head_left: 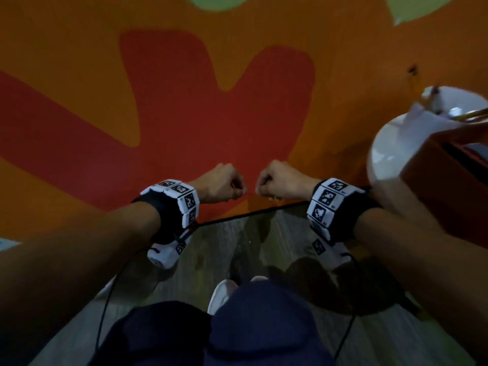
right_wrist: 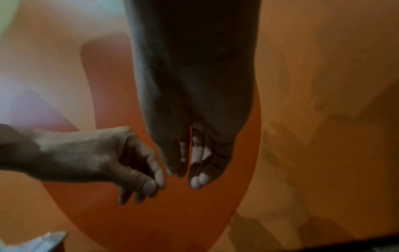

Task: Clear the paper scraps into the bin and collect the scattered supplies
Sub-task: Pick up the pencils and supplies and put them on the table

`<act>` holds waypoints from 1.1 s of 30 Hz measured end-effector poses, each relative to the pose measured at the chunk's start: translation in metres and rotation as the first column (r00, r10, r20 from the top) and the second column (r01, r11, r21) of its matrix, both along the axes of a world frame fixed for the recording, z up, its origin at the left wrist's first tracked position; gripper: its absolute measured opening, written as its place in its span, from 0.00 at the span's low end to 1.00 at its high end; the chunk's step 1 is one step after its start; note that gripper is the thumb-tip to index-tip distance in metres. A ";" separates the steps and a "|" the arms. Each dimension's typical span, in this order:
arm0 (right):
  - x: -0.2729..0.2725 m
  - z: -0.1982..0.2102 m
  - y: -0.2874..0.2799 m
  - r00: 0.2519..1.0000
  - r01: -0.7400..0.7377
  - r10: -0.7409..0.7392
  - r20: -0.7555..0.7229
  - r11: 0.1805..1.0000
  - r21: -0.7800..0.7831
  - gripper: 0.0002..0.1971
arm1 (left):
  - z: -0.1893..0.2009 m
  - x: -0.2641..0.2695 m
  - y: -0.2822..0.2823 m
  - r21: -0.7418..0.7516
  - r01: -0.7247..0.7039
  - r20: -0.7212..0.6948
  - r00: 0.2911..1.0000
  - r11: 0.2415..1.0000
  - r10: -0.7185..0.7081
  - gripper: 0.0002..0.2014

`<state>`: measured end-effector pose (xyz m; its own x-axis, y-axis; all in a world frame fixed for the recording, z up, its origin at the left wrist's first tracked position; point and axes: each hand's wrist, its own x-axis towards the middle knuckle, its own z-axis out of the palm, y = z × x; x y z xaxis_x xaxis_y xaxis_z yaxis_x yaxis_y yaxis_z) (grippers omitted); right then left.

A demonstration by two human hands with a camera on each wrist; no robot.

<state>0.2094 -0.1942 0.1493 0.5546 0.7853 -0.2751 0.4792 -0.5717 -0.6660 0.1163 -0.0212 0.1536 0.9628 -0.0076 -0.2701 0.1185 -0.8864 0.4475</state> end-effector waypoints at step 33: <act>-0.032 -0.376 0.078 0.985 0.168 -0.172 0.004 0.957 -0.237 0.11 | -0.368 -0.018 0.016 -0.007 -0.569 -0.300 0.786 0.823 0.541 0.10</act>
